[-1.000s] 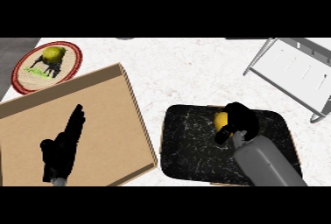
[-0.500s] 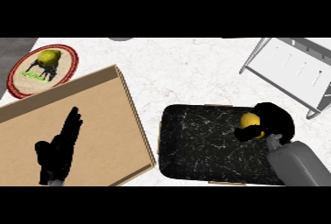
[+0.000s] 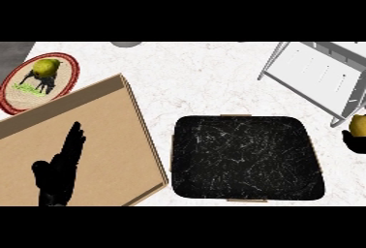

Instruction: Pick the lemon from the tray and place it in the tiered basket

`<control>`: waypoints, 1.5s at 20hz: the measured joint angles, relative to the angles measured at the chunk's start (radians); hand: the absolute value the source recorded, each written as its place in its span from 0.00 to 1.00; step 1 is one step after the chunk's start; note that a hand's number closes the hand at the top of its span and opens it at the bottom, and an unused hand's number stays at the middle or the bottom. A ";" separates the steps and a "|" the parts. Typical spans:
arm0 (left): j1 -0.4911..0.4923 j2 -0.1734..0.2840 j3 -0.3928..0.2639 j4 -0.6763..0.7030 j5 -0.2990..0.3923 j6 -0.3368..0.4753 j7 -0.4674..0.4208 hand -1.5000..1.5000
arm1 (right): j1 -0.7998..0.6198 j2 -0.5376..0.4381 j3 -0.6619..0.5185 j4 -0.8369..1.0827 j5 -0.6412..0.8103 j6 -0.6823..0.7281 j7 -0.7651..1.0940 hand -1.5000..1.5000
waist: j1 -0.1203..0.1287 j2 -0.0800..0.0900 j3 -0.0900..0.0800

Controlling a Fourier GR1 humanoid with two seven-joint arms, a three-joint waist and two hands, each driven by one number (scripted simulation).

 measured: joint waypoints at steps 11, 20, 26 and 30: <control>0.002 -0.003 -0.006 -0.018 -0.010 0.003 -0.011 0.50 | 0.093 -0.189 -0.380 -0.338 -0.180 0.046 0.009 1.00 | 0.009 0.001 -0.006; -0.051 -0.021 -0.016 0.020 -0.004 -0.035 -0.020 0.50 | 0.006 -0.296 -0.481 -0.332 -0.226 0.129 0.109 1.00 | 0.058 0.010 -0.002; -0.078 -0.026 -0.032 0.018 -0.025 -0.032 0.001 0.50 | -0.149 -0.361 -0.430 -0.177 -0.221 0.138 0.142 1.00 | 0.087 0.016 -0.004; -0.087 -0.032 -0.038 0.023 -0.039 -0.032 -0.005 0.50 | -0.239 -0.348 -0.354 -0.057 -0.182 0.103 0.101 1.00 | 0.098 0.019 -0.004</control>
